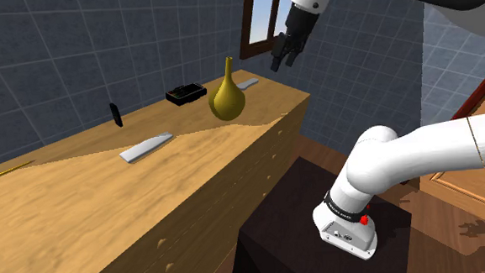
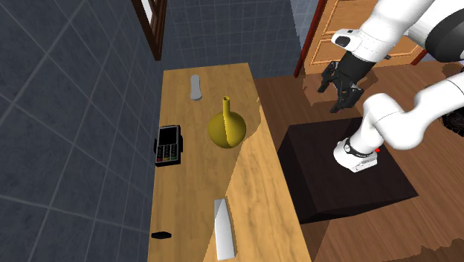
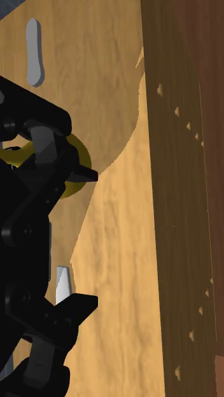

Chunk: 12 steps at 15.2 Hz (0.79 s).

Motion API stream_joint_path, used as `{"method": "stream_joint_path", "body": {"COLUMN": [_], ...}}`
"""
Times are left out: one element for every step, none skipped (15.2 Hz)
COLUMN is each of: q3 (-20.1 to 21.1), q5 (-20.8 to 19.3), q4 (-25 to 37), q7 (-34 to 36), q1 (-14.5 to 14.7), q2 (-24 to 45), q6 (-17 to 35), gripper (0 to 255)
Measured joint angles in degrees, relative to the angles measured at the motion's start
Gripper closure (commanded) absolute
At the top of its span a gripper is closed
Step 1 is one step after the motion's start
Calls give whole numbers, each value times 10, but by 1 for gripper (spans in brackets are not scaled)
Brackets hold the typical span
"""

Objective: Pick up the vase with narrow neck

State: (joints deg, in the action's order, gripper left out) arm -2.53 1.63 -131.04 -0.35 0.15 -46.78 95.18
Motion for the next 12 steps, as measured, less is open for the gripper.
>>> {"method": "stream_joint_path", "body": {"q3": [0,-3,-7,-10,-13,-16,-21,-25,-29,-35,-40,-44], "q5": [0,-2,-4,-6,-8,-10,-12,-14,-15,-17,-17,-18], "q4": [0,4,9,14,18,26,36,44,52,58,72,86], "q7": [0,-3,-8,-12,-17,-21,-27,-32,-37,-44,-51,-56], "q1": [0,0,-1,-1,-2,-2,-2,-2,-3,-4,-4,-4], "q2": [0,9,24,40,54,74,95,113,132,148,170,190], "q6": [0,6,17,29,40,55,67,79,92,104,114,122], "gripper": [0,0,0,0,0,0,0,0,0,0,0,0]}}
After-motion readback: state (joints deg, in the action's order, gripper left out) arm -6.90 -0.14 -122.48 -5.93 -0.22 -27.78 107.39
